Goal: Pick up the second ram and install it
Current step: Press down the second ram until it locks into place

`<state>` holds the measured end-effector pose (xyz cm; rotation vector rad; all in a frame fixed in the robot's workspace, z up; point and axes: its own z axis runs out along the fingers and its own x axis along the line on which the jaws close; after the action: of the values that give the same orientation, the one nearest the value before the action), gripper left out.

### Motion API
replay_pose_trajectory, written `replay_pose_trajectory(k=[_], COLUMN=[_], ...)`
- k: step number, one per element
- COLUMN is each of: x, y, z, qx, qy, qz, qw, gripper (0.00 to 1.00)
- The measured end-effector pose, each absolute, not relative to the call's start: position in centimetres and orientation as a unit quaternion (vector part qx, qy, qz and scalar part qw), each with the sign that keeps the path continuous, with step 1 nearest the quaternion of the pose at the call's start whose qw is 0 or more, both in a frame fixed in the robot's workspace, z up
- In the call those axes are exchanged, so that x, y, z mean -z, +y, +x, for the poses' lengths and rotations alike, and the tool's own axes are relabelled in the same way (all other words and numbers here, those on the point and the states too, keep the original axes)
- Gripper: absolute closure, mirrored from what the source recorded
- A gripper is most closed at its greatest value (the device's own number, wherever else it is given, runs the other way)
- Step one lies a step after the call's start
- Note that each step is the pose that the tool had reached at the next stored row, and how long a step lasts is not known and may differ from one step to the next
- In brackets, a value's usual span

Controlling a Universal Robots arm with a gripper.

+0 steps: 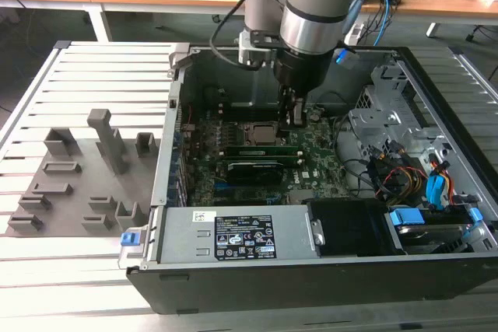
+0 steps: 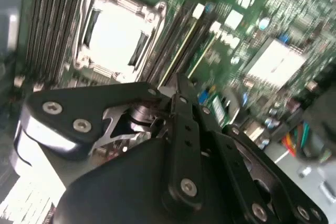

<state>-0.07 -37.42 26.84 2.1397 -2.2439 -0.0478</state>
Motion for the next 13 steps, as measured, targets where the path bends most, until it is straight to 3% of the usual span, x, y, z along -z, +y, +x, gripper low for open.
replay_pose_trajectory(k=[13], x=[-23.0], y=[-37.4], z=[2.5], qx=[0.016], qy=[-0.724], qz=[0.69], qw=[0.021], gripper=[0.89])
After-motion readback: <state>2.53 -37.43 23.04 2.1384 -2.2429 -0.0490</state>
